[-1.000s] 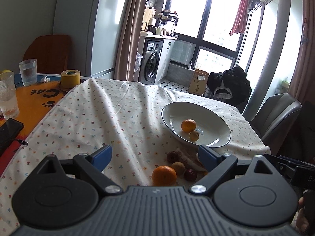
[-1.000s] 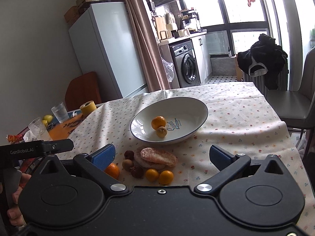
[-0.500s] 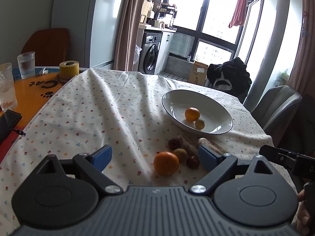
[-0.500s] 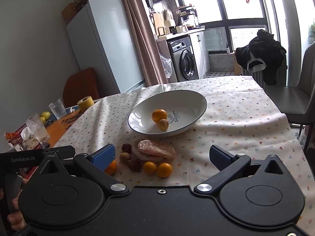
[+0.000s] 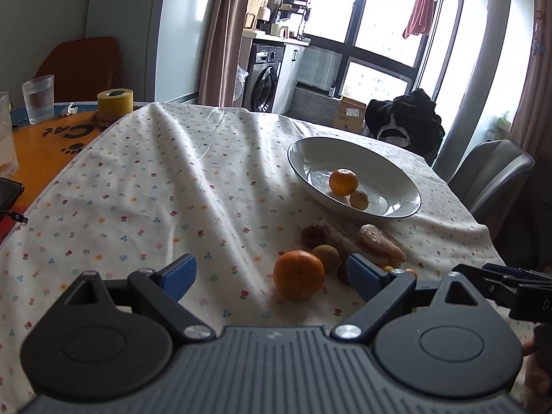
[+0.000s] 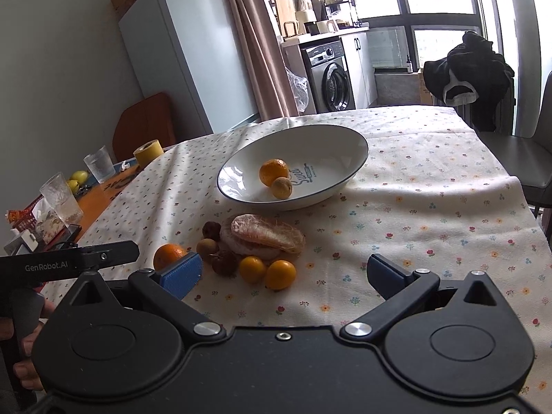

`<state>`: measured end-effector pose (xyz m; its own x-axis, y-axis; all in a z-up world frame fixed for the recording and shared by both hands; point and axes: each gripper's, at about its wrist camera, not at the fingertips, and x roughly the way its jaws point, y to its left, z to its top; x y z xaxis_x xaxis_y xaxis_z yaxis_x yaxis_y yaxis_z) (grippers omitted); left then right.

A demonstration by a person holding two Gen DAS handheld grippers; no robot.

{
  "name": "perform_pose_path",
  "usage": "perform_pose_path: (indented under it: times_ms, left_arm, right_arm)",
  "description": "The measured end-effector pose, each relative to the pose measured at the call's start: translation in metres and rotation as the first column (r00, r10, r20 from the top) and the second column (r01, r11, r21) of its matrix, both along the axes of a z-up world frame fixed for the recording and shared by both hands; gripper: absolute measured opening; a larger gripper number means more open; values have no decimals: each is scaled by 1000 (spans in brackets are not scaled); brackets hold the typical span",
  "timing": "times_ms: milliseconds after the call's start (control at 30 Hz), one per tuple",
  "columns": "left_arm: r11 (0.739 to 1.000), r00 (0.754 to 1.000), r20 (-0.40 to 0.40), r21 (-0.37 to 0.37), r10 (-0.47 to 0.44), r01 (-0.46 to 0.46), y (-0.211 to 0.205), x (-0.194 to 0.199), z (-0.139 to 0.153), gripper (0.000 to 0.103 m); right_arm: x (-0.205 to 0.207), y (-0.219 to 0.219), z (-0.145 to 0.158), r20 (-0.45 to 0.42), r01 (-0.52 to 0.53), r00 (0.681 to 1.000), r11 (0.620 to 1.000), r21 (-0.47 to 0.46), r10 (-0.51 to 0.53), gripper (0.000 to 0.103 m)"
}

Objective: Organize fruits
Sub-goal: 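Move both tools back toward the remaining fruit cluster, then grasp a large orange with the left gripper while the right tool approaches the pomelo segment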

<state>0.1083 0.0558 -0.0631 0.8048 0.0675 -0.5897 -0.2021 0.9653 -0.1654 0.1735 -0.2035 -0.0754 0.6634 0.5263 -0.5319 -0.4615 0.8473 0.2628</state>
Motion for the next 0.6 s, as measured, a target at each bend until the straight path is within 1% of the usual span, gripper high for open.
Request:
perform_pose_path:
  times_ms: [133, 300, 400, 467, 500, 567, 600]
  left_arm:
    - [1000, 1000, -5, -13, -3, 3, 0, 6, -8, 91]
    - [1000, 1000, -11, -9, -20, 20, -3, 15, -14, 89]
    - [999, 999, -27, -16, -30, 29, -5, 23, -20, 80]
    - [999, 998, -42, -17, -36, 35, -6, 27, -24, 72]
    - [999, 998, -50, -22, -41, 40, -6, 29, -26, 71]
    - [998, 997, -63, -31, -49, 48, -7, 33, -30, 61]
    - [998, 997, -65, -33, -52, 50, -7, 35, -31, 59]
  right_arm:
    - [7, 3, -7, -24, -2, 1000, 1000, -10, 2, 103]
    - [13, 8, -9, -25, -22, 999, 1000, -8, 21, 103]
    - [18, 10, -12, -40, -25, 999, 1000, -2, 25, 103]
    - [22, 12, -15, -51, -30, 998, 1000, -3, 30, 103]
    - [23, 13, -16, -54, -33, 998, 999, -2, 33, 103]
    - [26, 14, -18, -60, -34, 998, 999, 1, 34, 103]
    - [27, 14, -19, -64, -33, 997, 999, 1, 33, 103]
